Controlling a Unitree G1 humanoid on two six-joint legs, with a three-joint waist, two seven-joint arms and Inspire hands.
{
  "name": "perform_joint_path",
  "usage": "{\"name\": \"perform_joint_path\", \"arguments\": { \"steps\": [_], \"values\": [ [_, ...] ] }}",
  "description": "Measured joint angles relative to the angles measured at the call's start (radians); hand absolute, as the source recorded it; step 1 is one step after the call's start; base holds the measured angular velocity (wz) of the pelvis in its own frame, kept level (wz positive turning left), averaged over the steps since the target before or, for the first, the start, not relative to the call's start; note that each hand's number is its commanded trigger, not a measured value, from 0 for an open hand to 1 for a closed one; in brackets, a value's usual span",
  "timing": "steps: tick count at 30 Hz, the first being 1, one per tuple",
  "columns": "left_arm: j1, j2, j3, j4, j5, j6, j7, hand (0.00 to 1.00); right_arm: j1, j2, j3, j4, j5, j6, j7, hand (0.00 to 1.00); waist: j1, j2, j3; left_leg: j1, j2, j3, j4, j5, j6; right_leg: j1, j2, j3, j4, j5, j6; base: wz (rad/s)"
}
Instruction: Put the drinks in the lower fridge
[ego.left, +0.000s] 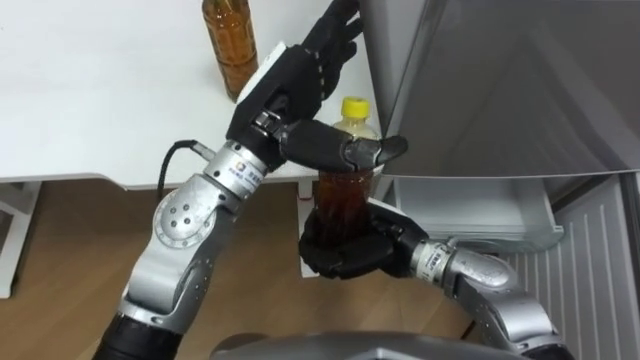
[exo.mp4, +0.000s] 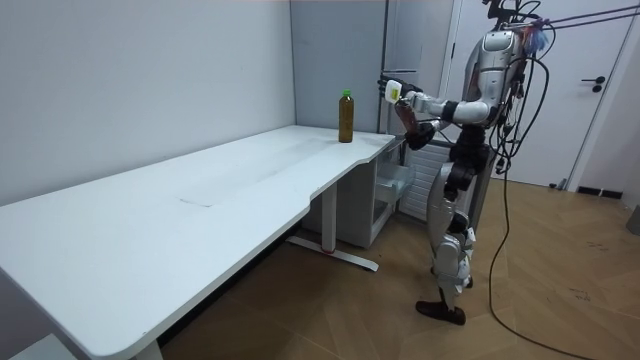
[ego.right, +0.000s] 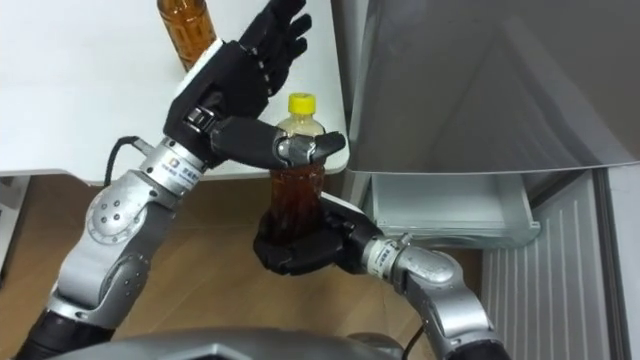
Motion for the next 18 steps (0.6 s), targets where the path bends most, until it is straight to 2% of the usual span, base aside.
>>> {"name": "perform_joint_path", "arguments": {
  "steps": [4, 7, 11, 14, 16, 18],
  "values": [
    [-0.006, -0.004, 0.055, -0.09, 0.0, -0.002, 0.012, 0.0, 0.0, -0.002, -0.005, 0.0, -0.003, 0.0, 0.0, 1.0, -0.003, 0.006, -0.0009, -0.013, 0.0, -0.001, 0.002, 0.0, 0.0, -0.011, 0.0, -0.001, 0.0, 0.0, 0.0, 0.0],
    [-0.018, -0.007, 0.084, -0.13, 0.0, -0.029, 0.024, 0.0, 0.001, -0.003, -0.005, 0.0, -0.01, 0.0, 0.0, 1.0, -0.002, 0.014, -0.0003, -0.016, 0.0, -0.004, 0.008, 0.0, 0.0, -0.011, 0.0, -0.002, 0.001, 0.0, 0.0, 0.0],
    [-0.018, -0.006, 0.089, -0.181, 0.0, -0.047, 0.043, 0.0, 0.001, -0.019, -0.006, -0.004, -0.009, -0.001, 0.002, 1.0, -0.002, 0.018, -0.0014, -0.017, 0.0, -0.008, 0.008, -0.001, 0.0, -0.01, 0.0, -0.008, 0.001, 0.001, -0.001, 0.03],
    [-0.017, 0.001, 0.098, -0.211, -0.002, -0.062, 0.057, 0.0, 0.004, -0.022, -0.027, -0.004, -0.006, -0.001, 0.012, 1.0, -0.002, 0.027, -0.0055, -0.016, 0.0, -0.013, 0.009, -0.001, 0.0, 0.0, 0.0, -0.013, 0.002, 0.001, -0.001, 0.05],
    [-0.018, 0.014, 0.104, -0.24, -0.002, -0.082, 0.085, 0.0, 0.005, -0.03, -0.034, -0.004, -0.001, -0.008, 0.005, 1.0, -0.005, 0.035, -0.009, -0.012, 0.0, -0.021, 0.011, -0.001, 0.0, 0.007, -0.001, -0.02, 0.002, 0.001, -0.001, 0.09],
    [-0.018, 0.016, 0.116, -0.252, 0.001, -0.111, 0.099, 0.0, 0.005, -0.043, -0.035, -0.004, 0.002, -0.024, 0.005, 1.0, -0.003, 0.041, -0.0069, -0.003, 0.0, -0.026, 0.011, -0.001, 0.0, 0.012, -0.001, -0.026, 0.001, 0.001, -0.001, 0.07]
  ]
}}
